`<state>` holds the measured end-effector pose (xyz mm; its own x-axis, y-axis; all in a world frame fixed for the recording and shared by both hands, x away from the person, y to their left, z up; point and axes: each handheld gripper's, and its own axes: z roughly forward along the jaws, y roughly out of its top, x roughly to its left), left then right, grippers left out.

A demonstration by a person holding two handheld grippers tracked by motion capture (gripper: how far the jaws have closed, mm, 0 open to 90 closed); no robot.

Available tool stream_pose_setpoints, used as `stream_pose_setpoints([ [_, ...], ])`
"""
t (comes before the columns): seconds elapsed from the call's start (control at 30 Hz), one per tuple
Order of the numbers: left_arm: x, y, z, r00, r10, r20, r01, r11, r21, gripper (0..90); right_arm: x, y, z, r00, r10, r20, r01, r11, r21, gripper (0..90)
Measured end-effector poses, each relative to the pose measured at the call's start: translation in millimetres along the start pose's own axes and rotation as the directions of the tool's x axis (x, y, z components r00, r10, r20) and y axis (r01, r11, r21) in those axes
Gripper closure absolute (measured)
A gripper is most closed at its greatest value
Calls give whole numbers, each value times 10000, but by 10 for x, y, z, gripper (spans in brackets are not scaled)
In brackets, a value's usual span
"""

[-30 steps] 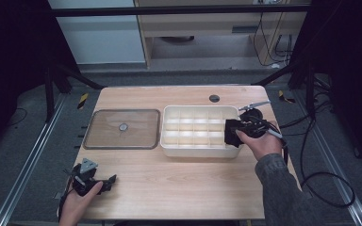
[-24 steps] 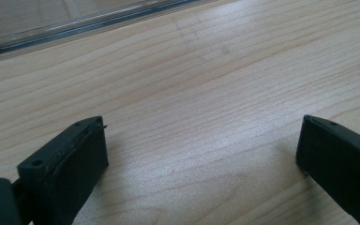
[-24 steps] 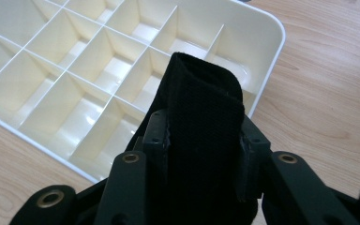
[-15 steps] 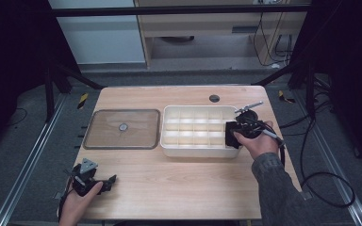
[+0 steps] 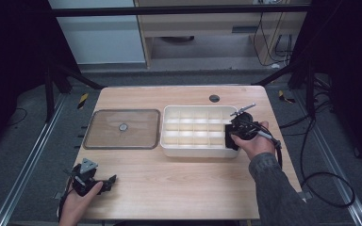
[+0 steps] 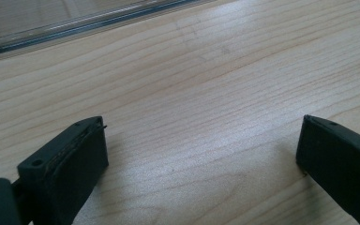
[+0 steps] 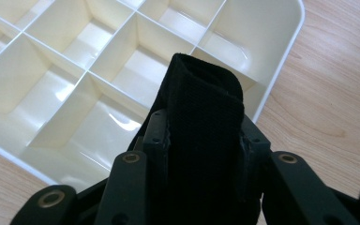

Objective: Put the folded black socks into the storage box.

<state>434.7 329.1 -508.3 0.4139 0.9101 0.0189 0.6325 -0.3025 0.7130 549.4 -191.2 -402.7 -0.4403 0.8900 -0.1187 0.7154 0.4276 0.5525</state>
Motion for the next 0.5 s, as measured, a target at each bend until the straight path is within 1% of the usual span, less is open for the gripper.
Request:
stream_pose_setpoints([
  [0.2, -4, 1, 6, 10000, -54, 11, 54, 10000, -40, 13, 31, 3, 26, 9997, -219, 78, 218, 9997, 139, 639],
  [0.33, -4, 1, 7, 10000, -51, 3, 51, 10000, -45, 12, 44, -2, 42, 9998, -176, 86, 174, 9995, 249, 639],
  [0.5, -4, 1, 7, 10000, -51, 2, 51, 10000, -45, 12, 64, -2, 69, 9996, -272, 40, 270, 9990, 359, 639],
])
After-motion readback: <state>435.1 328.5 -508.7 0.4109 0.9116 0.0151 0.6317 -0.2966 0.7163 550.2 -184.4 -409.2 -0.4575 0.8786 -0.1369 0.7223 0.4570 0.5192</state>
